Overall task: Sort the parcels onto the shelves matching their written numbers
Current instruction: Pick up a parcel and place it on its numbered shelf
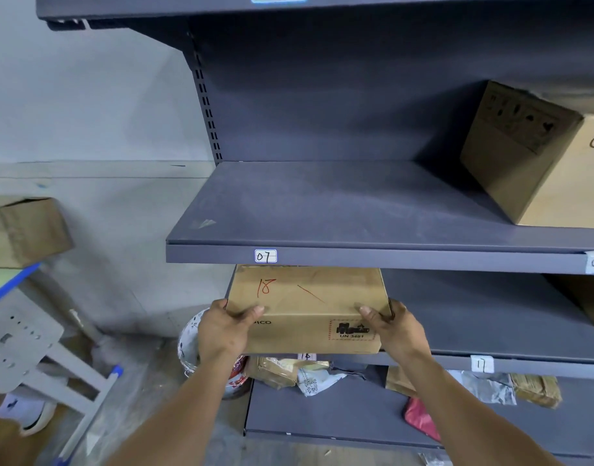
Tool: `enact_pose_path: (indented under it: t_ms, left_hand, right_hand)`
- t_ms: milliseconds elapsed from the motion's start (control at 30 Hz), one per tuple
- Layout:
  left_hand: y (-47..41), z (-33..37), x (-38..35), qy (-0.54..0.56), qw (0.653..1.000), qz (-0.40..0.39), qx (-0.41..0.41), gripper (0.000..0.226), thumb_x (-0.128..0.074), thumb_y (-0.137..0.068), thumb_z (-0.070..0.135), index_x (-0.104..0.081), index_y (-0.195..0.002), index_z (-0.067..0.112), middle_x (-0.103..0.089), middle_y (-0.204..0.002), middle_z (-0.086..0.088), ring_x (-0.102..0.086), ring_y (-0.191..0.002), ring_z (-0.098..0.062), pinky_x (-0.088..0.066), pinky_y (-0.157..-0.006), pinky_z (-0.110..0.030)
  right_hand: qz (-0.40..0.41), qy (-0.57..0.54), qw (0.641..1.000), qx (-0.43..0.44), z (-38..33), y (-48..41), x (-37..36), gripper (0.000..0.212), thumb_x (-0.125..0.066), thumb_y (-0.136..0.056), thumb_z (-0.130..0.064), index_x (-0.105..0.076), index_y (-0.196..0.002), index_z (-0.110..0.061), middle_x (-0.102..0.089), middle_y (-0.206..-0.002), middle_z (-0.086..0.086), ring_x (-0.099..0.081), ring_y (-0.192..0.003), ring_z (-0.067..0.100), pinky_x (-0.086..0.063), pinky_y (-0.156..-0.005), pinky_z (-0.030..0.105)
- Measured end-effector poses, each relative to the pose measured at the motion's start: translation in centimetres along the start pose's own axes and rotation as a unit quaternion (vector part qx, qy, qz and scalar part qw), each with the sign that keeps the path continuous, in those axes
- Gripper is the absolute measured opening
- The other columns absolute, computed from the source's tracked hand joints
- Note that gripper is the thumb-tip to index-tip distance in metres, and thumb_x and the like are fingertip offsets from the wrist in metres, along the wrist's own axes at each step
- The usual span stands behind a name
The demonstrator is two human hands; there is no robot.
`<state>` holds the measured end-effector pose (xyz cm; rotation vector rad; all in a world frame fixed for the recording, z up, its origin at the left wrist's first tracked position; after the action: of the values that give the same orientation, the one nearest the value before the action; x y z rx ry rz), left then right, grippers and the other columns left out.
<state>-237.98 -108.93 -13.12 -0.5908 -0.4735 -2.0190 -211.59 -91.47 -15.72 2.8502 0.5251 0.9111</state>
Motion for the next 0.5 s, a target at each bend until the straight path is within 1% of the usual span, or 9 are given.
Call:
enact_pose_path:
  t_ms: [100,167,233,300,367,433,500]
  left_hand:
    - [-1.5,0.4,-0.8,0.005,1.0,0.006,-0.002,0.047,-0.085,-0.072,0.047,-0.062,-0.096,0.014,-0.068,-0.087,0.002,-0.06,-0.08,-0.019,-0.041,-0.069,-0.026]
    - [-2.5,0.5,-1.2,0.002,1.0,0.011,-0.002,0.053,-0.085,-0.071,0.05,-0.065,-0.101,0.012,-0.072,-0.092,0.0,-0.062,-0.083,-0.019,-0.042,-0.069,-0.026]
    - [-3.3,0.7,-1.5,0.0,1.0,0.016,-0.002,0.053,-0.084,-0.072,0.05,-0.066,-0.103,0.011,-0.072,-0.093,0.0,-0.061,-0.082,-0.018,-0.04,-0.067,-0.025]
    - [-3.8,1.4,-1.8,-0.006,1.0,0.021,-0.006,0.051,-0.082,-0.075,0.049,-0.065,-0.103,0.009,-0.067,-0.09,0.001,-0.056,-0.08,-0.017,-0.038,-0.067,-0.025]
    - [-4.3,1.8,-2.2,-0.004,1.0,0.023,-0.01,0.047,-0.08,-0.079,0.045,-0.064,-0.103,0.008,-0.062,-0.088,0.0,-0.053,-0.08,-0.019,-0.037,-0.069,-0.026]
    - [-4.8,2.0,-2.5,0.005,1.0,0.024,-0.009,0.045,-0.08,-0.08,0.042,-0.065,-0.104,0.007,-0.065,-0.09,-0.003,-0.055,-0.081,-0.021,-0.037,-0.07,-0.026]
    - [-5.4,2.1,-2.8,0.011,1.0,0.026,-0.011,0.045,-0.079,-0.08,0.043,-0.067,-0.102,0.006,-0.07,-0.097,-0.007,-0.062,-0.087,-0.025,-0.038,-0.072,-0.026]
  right_hand:
    - [0.001,-0.012,1.0,0.007,-0.6,-1.5,0.0,0.041,-0.068,-0.086,-0.059,-0.06,-0.101,-0.022,-0.071,-0.091,-0.009,-0.063,-0.084,0.009,-0.046,-0.066,0.027]
    - [0.001,-0.018,1.0,0.011,-0.8,-2.5,-0.2,0.038,-0.068,-0.087,-0.057,-0.06,-0.102,-0.022,-0.071,-0.092,-0.007,-0.063,-0.084,0.01,-0.045,-0.065,0.024]
    - [0.003,-0.023,1.0,0.014,-1.0,-3.4,-0.4,0.039,-0.067,-0.087,-0.056,-0.059,-0.104,-0.021,-0.071,-0.092,-0.006,-0.064,-0.084,0.012,-0.045,-0.066,0.028]
    - [0.004,-0.03,0.999,0.016,-1.2,-4.3,-0.6,0.039,-0.067,-0.088,-0.055,-0.058,-0.106,-0.022,-0.069,-0.088,-0.012,-0.063,-0.081,0.008,-0.044,-0.067,0.029]
    - [0.009,-0.033,0.999,0.02,-1.4,-5.0,-0.7,0.037,-0.067,-0.089,-0.053,-0.055,-0.109,-0.025,-0.065,-0.084,-0.019,-0.06,-0.077,0.004,-0.043,-0.067,0.029]
    - [0.012,-0.04,0.999,0.024,-1.5,-5.8,-0.9,0.034,-0.068,-0.09,-0.051,-0.055,-0.108,-0.026,-0.063,-0.082,-0.02,-0.057,-0.075,0.001,-0.043,-0.071,0.029]
    - [0.016,-0.052,0.998,0.025,-1.6,-6.5,-1.1,0.034,-0.069,-0.089,-0.051,-0.058,-0.107,-0.025,-0.065,-0.083,-0.017,-0.06,-0.076,0.005,-0.046,-0.073,0.029]
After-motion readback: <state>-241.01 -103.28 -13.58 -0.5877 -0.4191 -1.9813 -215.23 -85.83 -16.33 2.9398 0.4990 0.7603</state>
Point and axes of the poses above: each hand's wrist, its own y-axis away from the middle knuckle, its own x-axis out of the back of the hand, z = x × y, the point moved 3 cm from there along -y, towards the middle knuckle
